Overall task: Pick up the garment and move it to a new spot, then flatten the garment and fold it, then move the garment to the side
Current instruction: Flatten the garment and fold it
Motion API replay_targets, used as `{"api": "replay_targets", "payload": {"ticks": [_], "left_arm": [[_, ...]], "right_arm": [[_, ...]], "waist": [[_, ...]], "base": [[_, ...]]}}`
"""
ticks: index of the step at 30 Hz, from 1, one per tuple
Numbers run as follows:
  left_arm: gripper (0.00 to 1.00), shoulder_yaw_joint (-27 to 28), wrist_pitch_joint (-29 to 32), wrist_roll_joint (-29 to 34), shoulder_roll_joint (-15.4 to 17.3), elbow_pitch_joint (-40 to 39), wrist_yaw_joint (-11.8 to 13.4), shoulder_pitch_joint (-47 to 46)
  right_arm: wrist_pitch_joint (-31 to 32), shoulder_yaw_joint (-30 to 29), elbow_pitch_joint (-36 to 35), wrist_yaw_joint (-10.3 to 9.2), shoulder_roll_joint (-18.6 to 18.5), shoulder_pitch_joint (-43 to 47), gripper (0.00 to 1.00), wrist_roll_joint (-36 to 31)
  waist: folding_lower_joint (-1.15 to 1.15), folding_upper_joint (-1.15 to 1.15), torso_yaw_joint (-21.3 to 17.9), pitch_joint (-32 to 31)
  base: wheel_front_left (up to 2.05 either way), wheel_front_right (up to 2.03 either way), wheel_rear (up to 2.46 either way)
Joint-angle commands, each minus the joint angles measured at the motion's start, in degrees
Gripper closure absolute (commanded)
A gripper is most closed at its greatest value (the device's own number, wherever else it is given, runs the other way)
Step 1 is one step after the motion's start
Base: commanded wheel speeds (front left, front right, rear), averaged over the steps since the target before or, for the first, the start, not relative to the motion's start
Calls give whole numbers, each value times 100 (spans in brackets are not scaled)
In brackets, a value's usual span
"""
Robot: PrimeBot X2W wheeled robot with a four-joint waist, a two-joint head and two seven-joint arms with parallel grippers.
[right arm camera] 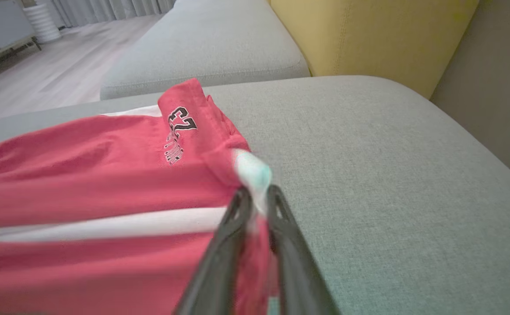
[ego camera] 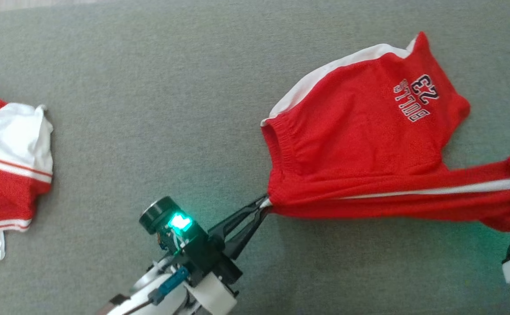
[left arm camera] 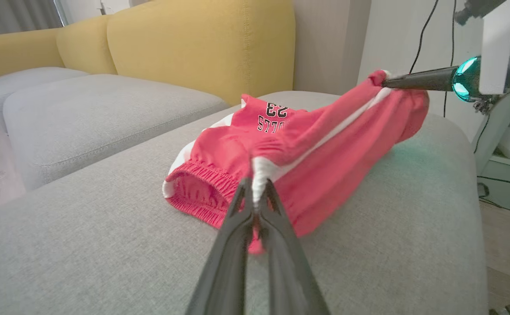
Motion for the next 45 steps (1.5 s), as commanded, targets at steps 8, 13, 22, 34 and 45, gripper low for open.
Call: {"api": "replay_targets", "payload": {"ticks": [8,13,22,34,45], "left_arm": [[100,258,0,-34,276,20,77,-62],[100,131,13,-37,388,-66,-137,-94],[100,-82,110,153,253,-121,-262,-399],[100,-279,-50,319,-200,202,-299,-688],[100,-244,-158,444,-293,122,-256,-848]], "right_arm": [[197,63,-318,-6,-306,-318,0,288],[444,384,-232,-6,-539,-1055,0,174],[1024,1338,1663,-6,-1167,-3507,0,440],[1571,2346,3623,-6,-1666,-4719,100,1561],[89,2248,4285,-6,-2183,-5704,85,1071]], "waist": [[0,0,196,188],[0,0,261,303],[0,0,699,699],[0,0,1281,915],[0,0,1244,1031]], "base": [[0,0,0],[0,0,0],[0,0,0],[0,0,0],[0,0,0]]}}
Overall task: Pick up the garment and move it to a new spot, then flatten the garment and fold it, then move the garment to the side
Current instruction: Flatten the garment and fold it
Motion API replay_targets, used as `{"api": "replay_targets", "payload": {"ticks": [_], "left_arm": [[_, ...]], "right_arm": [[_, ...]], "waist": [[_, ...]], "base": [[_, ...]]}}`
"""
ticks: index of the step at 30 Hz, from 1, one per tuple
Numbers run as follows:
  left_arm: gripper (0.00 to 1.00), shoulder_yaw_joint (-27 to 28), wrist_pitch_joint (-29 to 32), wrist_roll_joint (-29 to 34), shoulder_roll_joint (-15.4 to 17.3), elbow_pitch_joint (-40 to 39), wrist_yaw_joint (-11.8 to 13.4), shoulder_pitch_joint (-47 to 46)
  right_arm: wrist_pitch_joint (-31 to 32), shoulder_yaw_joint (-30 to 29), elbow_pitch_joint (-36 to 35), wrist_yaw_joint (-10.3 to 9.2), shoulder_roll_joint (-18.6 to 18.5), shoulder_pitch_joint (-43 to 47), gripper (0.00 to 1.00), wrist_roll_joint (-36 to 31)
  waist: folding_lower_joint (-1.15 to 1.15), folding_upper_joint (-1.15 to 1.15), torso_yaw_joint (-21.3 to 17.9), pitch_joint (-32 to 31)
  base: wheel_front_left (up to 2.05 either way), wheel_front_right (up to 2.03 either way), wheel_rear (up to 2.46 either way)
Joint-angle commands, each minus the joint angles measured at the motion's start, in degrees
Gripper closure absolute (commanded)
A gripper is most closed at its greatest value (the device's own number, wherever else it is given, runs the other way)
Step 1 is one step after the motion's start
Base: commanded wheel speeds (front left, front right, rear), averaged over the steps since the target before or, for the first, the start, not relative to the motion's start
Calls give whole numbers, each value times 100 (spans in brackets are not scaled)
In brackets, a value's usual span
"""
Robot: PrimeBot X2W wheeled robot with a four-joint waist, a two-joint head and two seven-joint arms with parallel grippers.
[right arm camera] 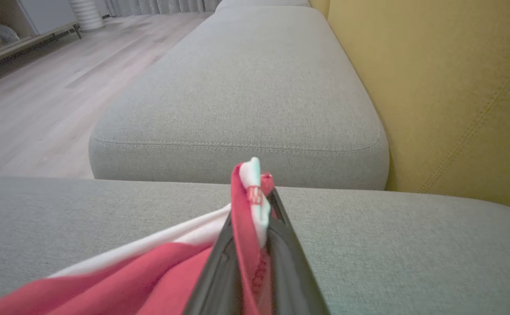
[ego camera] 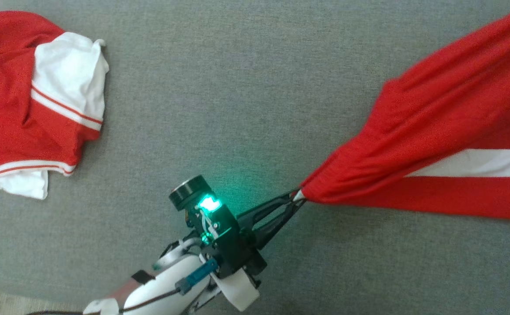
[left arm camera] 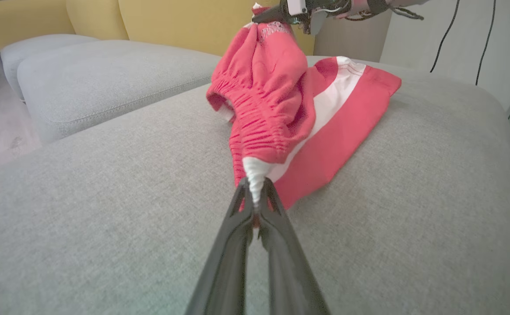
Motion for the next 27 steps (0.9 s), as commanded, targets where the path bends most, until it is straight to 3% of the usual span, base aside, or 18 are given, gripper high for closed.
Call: {"api": "replay_targets", "payload": {"ticks": [1,6,12,16,20,27], "left_arm": [[100,203,-49,41,72,-151,33,-147],[100,250,-63,56,-81,-47,106,-186],[100,534,-68,17,-179,23,427,-1],[100,725,-69,-20,-100,-14,572,219],[100,844,-69,-42,-1,-91,609,413],[100,875,-69,6,60,-157,560,558]], "right_arm": [[-25,39,8,-4,-73,-5,0,-124],[-469,120,106,-4,211,50,0,-142],[-1038,386,-852,-4,157,1245,0,255],[-1011,440,-1745,-4,-18,2371,0,425],[-800,284,-2567,-4,-19,3437,0,154],[-212,-226,-3709,-4,423,4533,0,-660]], "waist": [[0,0,-34,16],[0,0,-194,-124],[0,0,-494,-473],[0,0,-690,-654],[0,0,-817,-769],[0,0,-854,-811]], "base": [[0,0,0],[0,0,0],[0,0,0],[0,0,0],[0,0,0],[0,0,0]]}}
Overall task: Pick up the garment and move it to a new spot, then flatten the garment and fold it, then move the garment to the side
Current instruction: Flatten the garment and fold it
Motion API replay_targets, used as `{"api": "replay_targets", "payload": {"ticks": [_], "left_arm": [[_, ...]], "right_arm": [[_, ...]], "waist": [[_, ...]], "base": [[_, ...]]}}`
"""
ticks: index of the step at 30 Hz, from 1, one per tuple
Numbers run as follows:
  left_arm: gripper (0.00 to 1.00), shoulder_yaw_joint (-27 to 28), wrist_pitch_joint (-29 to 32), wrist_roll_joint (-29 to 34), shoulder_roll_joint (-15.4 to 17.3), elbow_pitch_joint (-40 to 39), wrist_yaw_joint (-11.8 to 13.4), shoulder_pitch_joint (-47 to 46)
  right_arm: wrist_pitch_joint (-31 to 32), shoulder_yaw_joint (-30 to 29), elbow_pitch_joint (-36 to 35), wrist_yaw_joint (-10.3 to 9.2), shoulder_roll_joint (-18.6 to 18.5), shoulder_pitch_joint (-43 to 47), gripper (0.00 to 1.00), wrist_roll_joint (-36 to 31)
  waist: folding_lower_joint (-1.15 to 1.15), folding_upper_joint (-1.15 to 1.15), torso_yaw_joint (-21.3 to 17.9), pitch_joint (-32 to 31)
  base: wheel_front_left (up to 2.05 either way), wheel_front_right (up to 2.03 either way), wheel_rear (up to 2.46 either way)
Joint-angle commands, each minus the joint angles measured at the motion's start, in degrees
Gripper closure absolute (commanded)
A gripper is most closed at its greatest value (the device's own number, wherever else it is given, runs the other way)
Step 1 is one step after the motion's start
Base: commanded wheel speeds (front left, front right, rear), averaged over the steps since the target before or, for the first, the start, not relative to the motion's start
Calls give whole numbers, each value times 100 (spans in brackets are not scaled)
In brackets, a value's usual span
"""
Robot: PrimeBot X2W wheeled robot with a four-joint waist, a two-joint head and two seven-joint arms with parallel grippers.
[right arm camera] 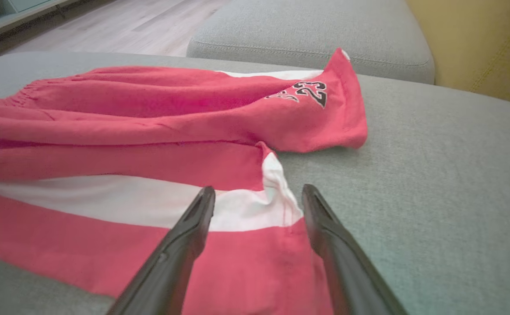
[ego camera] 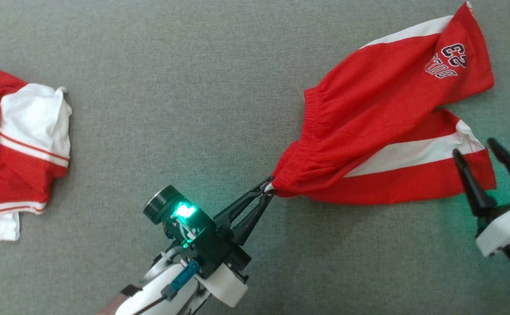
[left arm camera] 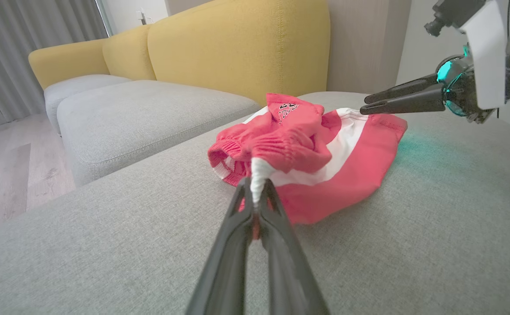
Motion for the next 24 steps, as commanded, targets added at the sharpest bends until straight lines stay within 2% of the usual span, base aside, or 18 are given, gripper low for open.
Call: {"api": "replay_targets", "payload": {"ticks": [1,2,3,4,7,8,9,10,11,12,14,15,16,22,24], "left_arm": [[100,195,-44,18,92,-174,-11,1],[100,188,-44,26,83,-173,-25,3],[100,182,-44,32,74,-172,-41,2],[100,177,-44,39,68,-169,-57,-3],[100,179,-44,63,46,-164,-83,-27],[100,184,-44,71,41,-164,-87,-33],[100,191,-44,76,37,-165,-92,-38],[100,200,-44,81,34,-165,-97,-42],[100,206,-44,88,30,-164,-102,-46],[100,214,-44,97,27,-163,-104,-50],[100,236,-44,109,26,-167,-105,-54],[100,247,-44,115,25,-171,-105,-54],[100,256,-44,121,24,-175,-107,-54],[100,289,-44,162,5,-185,-142,-87],[100,298,-44,175,-3,-186,-155,-102]], "right_arm": [[85,-40,-303,-4,-67,120,0,-101],[159,-97,-400,-4,2,193,9,-159],[232,-128,-478,-4,51,258,26,-202],[301,-154,-539,-4,88,311,51,-229],[411,-254,-644,-4,143,387,61,-314],[431,-282,-658,-4,152,398,71,-341],[447,-324,-662,-4,166,404,85,-363],[453,-382,-660,-4,174,403,93,-407],[456,-421,-667,-4,171,403,92,-453],[454,-473,-674,-4,180,399,85,-482],[454,-572,-690,-4,199,376,41,-523],[462,-598,-697,-4,201,368,14,-545],[476,-609,-699,-4,194,359,2,-567],[566,-542,-558,-4,112,234,0,-630],[573,-481,-482,-4,75,161,14,-620]], "waist": [[1,0,17,3],[1,0,26,4],[1,0,39,8],[1,0,49,16],[1,0,83,57],[1,0,93,69],[1,0,104,81],[1,0,115,92],[1,0,126,101],[1,0,132,109],[1,0,133,123],[1,0,132,130],[1,0,131,136],[1,0,151,200],[1,0,164,228]], "base": [[0,0,0],[0,0,0],[0,0,0],[0,0,0],[0,0,0],[0,0,0],[0,0,0],[0,0,0],[0,0,0],[0,0,0],[0,0,0],[0,0,0],[0,0,0],[0,0,0],[0,0,0]]}}
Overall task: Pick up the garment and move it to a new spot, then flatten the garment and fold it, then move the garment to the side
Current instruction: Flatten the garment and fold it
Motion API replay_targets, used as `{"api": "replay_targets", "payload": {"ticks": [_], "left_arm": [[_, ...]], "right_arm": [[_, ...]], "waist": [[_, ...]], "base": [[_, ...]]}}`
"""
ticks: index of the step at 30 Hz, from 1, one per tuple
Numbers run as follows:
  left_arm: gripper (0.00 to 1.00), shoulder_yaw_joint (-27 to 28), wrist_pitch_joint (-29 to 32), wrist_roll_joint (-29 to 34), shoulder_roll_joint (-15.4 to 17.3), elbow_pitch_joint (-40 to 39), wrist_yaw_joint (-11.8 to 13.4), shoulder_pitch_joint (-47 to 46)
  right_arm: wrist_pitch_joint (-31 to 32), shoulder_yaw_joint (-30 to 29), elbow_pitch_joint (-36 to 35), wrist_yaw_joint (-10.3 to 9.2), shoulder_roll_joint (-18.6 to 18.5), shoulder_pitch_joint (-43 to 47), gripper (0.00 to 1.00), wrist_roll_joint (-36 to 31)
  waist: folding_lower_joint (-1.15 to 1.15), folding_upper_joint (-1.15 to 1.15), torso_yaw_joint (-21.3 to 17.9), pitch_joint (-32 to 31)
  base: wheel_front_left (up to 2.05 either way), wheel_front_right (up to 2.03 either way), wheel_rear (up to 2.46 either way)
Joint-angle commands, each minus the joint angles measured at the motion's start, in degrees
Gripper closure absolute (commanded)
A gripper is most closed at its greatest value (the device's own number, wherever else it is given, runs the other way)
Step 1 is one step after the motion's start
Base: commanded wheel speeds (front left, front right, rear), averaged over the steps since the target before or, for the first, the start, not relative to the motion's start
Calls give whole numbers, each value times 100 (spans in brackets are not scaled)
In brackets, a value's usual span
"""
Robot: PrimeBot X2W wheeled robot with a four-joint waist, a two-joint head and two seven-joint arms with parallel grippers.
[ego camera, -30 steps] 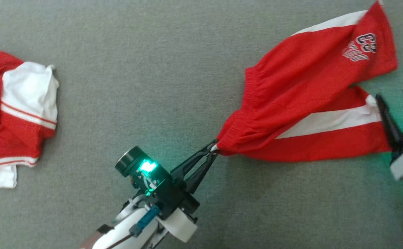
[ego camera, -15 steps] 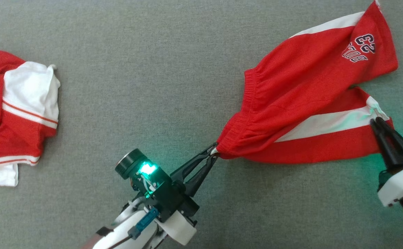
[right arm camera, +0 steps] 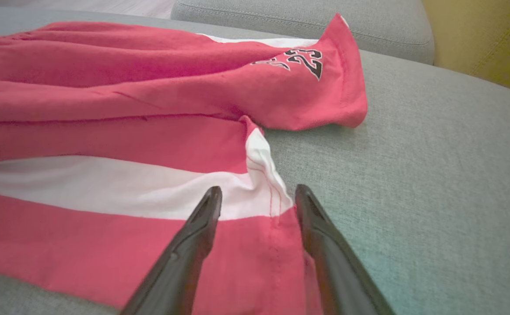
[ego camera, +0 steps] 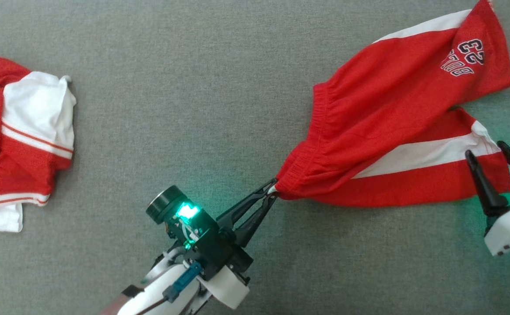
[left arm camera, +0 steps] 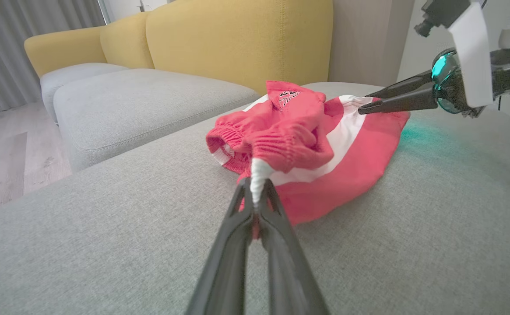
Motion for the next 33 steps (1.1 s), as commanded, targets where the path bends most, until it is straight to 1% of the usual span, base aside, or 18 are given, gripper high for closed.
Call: {"api": "replay_targets", "payload": {"ticks": [1,2,4,5,6,7,12,15,17,19,20,22,25,27,28,30,31,33], "left_arm": [[100,231,-44,36,45,-172,-17,-158],[100,236,-44,39,42,-169,-26,-164],[100,245,-44,45,36,-158,-43,-173],[100,250,-45,48,32,-152,-49,-177],[100,254,-45,51,26,-144,-54,-181],[100,258,-45,54,19,-137,-57,-183],[100,355,-45,50,-9,-175,-38,-170],[100,480,-45,50,45,-354,-78,-214],[100,628,-45,4,149,-540,-157,-302],[100,827,-45,-79,305,-753,-294,-497],[100,827,-45,-79,305,-753,-294,-497],[100,1003,-35,-86,521,-920,-460,-850],[100,1232,167,-31,830,-1171,-701,-1649],[100,1385,300,-89,945,-1321,-824,-2275],[100,1452,457,-151,1048,-1355,-915,-2944],[100,1397,692,-292,1099,-1192,-968,-3542],[100,1299,799,-405,1101,-1064,-985,-3816],[100,932,962,-630,1133,-724,-997,-4363]], "right_arm": [[-11,82,-101,-4,-215,-152,18,4],[-17,108,-62,-4,-232,-190,28,13],[-27,166,18,-4,-268,-265,53,32],[-38,191,52,-4,-281,-298,64,40],[-55,208,77,-4,-296,-328,88,43],[-67,218,100,-4,-309,-355,100,47],[-132,234,41,-4,-380,-470,100,157],[-199,26,-194,-4,-366,-570,100,344],[-210,-194,-462,-4,-353,-682,100,501],[-201,-459,-756,-4,-368,-886,100,678],[-201,-459,-756,-4,-368,-886,100,678],[-166,-733,-1038,-4,-427,-1194,100,818],[-94,-1072,-1262,-4,-595,-1913,100,931],[-32,-1187,-1309,-4,-716,-2493,100,910],[16,-1225,-1217,-4,-774,-3162,100,889],[20,-1144,-936,-4,-745,-3890,100,823],[46,-992,-722,-4,-703,-4222,100,794],[69,-607,-199,-4,-549,-4841,100,746]], "waist": [[0,0,14,25],[0,0,21,39],[0,0,35,61],[0,0,41,69],[0,0,49,75],[0,0,54,75],[0,0,12,66],[0,0,-92,52],[0,0,-188,60],[0,0,-283,81],[0,0,-283,81],[0,0,-370,109],[0,0,-472,181],[0,0,-515,238],[0,0,-536,321],[0,0,-563,406],[0,0,-576,446],[0,0,-594,526]], "base": [[0,0,0],[0,0,0],[0,0,0],[0,0,0],[0,0,0],[0,0,0],[0,0,0],[0,0,0],[0,0,0],[0,0,0],[0,0,0],[0,0,0],[0,0,0],[0,0,0],[0,0,0],[0,0,0],[0,0,0],[0,0,0]]}}
